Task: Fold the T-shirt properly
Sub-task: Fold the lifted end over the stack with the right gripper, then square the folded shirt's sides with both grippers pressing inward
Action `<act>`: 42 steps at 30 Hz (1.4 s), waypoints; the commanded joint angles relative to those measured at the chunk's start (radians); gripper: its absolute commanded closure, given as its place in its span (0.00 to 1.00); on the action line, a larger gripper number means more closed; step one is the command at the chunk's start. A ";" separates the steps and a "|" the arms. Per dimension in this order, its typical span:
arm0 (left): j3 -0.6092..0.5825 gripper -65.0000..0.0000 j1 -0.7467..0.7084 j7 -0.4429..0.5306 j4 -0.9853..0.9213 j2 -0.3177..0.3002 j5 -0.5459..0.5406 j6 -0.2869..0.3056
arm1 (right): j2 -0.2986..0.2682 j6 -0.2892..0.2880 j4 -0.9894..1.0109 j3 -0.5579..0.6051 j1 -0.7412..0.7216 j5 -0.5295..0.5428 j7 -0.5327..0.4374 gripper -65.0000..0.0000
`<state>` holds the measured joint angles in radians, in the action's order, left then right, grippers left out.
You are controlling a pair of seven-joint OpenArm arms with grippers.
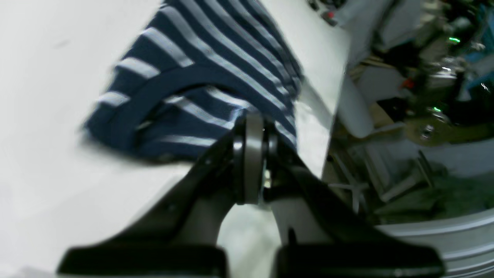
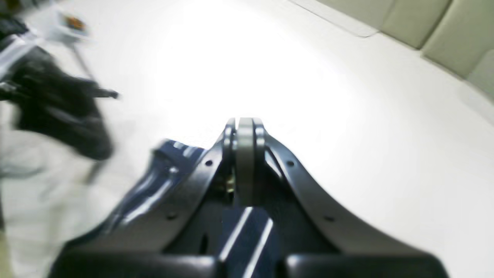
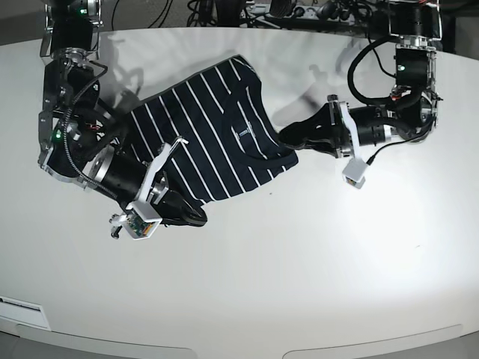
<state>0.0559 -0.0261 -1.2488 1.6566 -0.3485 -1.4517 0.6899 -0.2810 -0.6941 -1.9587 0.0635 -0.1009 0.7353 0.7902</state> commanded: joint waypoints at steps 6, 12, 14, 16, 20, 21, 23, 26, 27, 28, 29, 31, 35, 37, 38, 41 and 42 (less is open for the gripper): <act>-0.257 1.00 0.046 0.010 0.064 0.074 0.069 0.008 | -0.011 -0.004 0.285 0.137 -0.176 -0.184 -0.116 1.00; -0.452 1.00 0.054 0.043 0.064 0.156 0.460 0.008 | -0.011 -0.004 0.579 0.245 -0.349 -0.275 -0.151 1.00; -0.485 1.00 0.055 0.099 0.063 0.156 0.591 0.008 | -0.018 -0.004 0.661 0.279 -0.378 -0.289 -0.150 1.00; -0.510 1.00 0.056 0.177 0.063 0.140 0.715 0.008 | -0.032 -0.004 0.726 0.311 -0.377 -0.291 -0.143 1.00; -0.541 1.00 0.095 0.272 0.051 0.066 0.893 -0.027 | -0.090 -0.004 0.735 0.351 -0.319 -0.299 -0.134 1.00; -0.541 1.00 0.109 0.283 0.045 0.043 0.911 -0.033 | -0.109 -0.004 0.717 0.349 -0.301 -0.289 -0.134 1.00; -0.540 1.00 0.142 0.294 0.026 -0.002 0.923 -0.033 | -0.156 -0.004 0.655 0.349 -0.264 -0.264 -0.128 1.00; -0.540 1.00 0.177 0.314 0.001 -0.060 0.925 -0.032 | -0.239 0.069 0.516 0.348 -0.188 -0.233 -0.086 1.00; -0.540 1.00 0.189 0.327 -0.008 -0.077 0.929 -0.032 | -0.264 0.100 0.465 0.348 -0.157 -0.233 -0.069 1.00; -0.540 1.00 0.201 0.352 -0.019 -0.092 0.940 -0.032 | -0.286 0.130 0.416 0.348 -0.124 -0.234 -0.060 1.00; -0.540 1.00 0.214 0.389 -0.034 -0.105 0.956 -0.032 | -0.304 0.163 0.368 0.348 -0.093 -0.234 -0.059 1.00; -0.540 1.00 0.246 0.483 -0.073 -0.121 0.997 -0.032 | -0.320 0.221 0.278 0.343 -0.029 -0.236 -0.053 1.00; -0.540 1.00 0.296 0.631 -0.176 -0.108 1.038 -0.032 | -0.301 0.259 0.138 0.299 0.110 -0.281 -0.037 1.00; -0.540 1.00 0.311 0.704 -0.245 -0.090 1.049 -0.032 | -0.272 0.287 0.089 0.267 0.177 -0.323 -0.037 1.00; -0.540 1.00 0.320 0.740 -0.281 -0.079 1.074 -0.032 | -0.256 0.295 0.071 0.248 0.204 -0.326 -0.037 1.00; -0.540 1.00 0.349 0.781 -0.377 -0.036 1.125 -0.032 | -0.207 0.294 0.046 0.191 0.258 -0.324 -0.038 1.00; -0.540 1.00 0.357 0.780 -0.396 -0.023 1.126 -0.032 | -0.193 0.292 0.045 0.174 0.269 -0.322 -0.039 1.00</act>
<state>-0.4820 0.3279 -0.4034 1.2640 -0.3622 -0.3786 0.6666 -0.4618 -0.4030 -1.8954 0.2443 0.1776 0.4072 0.7700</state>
